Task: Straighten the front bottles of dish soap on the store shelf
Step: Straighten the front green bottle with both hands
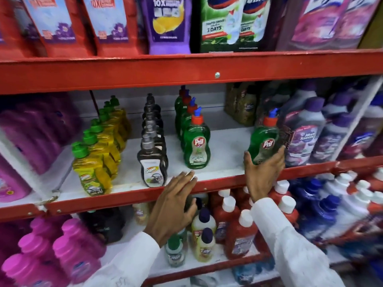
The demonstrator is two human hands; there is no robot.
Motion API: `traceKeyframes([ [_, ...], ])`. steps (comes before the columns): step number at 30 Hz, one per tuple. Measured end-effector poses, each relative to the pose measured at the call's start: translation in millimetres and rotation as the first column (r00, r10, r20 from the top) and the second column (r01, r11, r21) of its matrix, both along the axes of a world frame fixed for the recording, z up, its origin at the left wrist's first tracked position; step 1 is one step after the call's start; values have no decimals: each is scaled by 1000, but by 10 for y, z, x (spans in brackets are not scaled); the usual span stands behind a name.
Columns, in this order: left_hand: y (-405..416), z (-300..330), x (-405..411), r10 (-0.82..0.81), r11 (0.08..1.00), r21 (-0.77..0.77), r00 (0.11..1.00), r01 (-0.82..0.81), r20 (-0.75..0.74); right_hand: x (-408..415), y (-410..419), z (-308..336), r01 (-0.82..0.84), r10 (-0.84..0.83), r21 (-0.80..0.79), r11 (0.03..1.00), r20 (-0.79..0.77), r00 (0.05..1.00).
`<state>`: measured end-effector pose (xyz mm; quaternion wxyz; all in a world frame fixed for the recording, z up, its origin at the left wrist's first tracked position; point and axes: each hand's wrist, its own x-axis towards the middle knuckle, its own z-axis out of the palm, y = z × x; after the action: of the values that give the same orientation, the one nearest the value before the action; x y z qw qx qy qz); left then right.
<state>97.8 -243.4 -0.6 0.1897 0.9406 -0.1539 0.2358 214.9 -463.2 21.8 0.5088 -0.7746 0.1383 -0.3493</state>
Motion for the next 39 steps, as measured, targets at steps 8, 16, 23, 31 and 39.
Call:
traceKeyframes([
  [8, -2, 1, -49, 49, 992, -118, 999, -50, -11, 2, -45, 43, -95, 96, -22, 995, 51, 994],
  [16, 29, 4, -36, 129, 963, -237, 992, -126, -7, -411, 728, 77, -323, 338, -183, 929, 54, 940],
  [23, 96, 18, 12, 194, 933, -302, 980, -196, -38, -421, 1051, 64, -366, 368, -160, 917, -16, 930],
  [31, -64, 135, 155, 165, 896, -409, 985, -172, -55, -385, 670, -105, -665, 664, -63, 744, -38, 747],
  [39, -99, 143, 353, 211, 818, -514, 966, -257, -146, -166, 364, -65, -804, 787, -115, 583, -164, 594],
])
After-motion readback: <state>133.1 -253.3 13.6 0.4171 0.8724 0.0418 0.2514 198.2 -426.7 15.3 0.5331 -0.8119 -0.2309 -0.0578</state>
